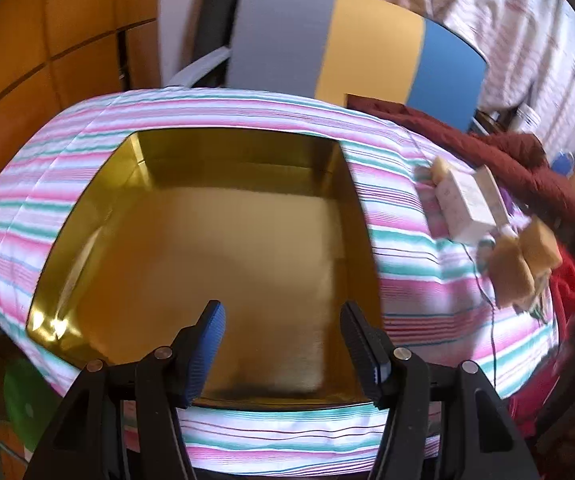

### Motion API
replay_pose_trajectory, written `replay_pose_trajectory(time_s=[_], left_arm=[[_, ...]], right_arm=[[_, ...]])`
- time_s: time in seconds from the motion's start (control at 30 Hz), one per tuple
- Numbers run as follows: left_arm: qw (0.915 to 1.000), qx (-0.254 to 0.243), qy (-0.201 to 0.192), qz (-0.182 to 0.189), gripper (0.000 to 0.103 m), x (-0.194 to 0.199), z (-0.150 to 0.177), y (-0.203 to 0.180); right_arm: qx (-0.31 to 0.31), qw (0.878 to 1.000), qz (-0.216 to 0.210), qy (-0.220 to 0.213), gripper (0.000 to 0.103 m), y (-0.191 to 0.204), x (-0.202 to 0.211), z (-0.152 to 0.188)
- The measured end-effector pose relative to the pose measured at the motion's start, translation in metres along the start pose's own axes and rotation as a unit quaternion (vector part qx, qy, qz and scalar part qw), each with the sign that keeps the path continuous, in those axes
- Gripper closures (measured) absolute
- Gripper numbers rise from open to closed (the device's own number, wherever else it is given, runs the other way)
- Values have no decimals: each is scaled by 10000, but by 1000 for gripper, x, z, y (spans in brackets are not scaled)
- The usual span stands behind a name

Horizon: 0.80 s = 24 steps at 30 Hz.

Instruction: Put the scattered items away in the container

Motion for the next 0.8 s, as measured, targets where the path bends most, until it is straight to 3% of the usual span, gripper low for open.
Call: replay_pose_trajectory(time_s=[0.13,0.2,0.4,0.47,0.5,0.53,0.67,0.8], left_arm=[[9995,-272,-83,138,42,4,-2,-23],[9989,-398,-102,215,42,5,-2,-35],[9956,-731,-149,560,42,5,-3,-70],[9939,-866,-77,682,42,2,-1,-83],[9932,-899,-58,736,42,2,0,-89],[9923,-937,-50,806,42,1,1,-94],[9885,-1124,-12,1007,42,-1,2,-120],[9830,-1345,126,1244,42,-8,5,-148]], right_arm=[[-243,9973,666,-186,0,-62,10,-11],[-410,9959,794,-131,0,-88,10,-12],[-915,9944,176,500,4,-128,-19,-3],[-802,9936,57,796,21,-130,-31,4],[-730,9931,54,918,37,-128,-34,7],[-674,9927,20,1000,43,-128,-39,9],[-890,9912,-294,940,46,-139,-40,10],[-1305,9881,-350,731,47,-153,-37,9]])
Point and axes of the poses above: each gripper's, at about its wrist camera, not at the fingertips, and x roughly against the way its jaws point, y to its left, z to its underside, the point moved 9 cm from there along -x, roughly the way its jaws point, and after that the axes turned 6 degrees about -z, right-handed, at the moved point
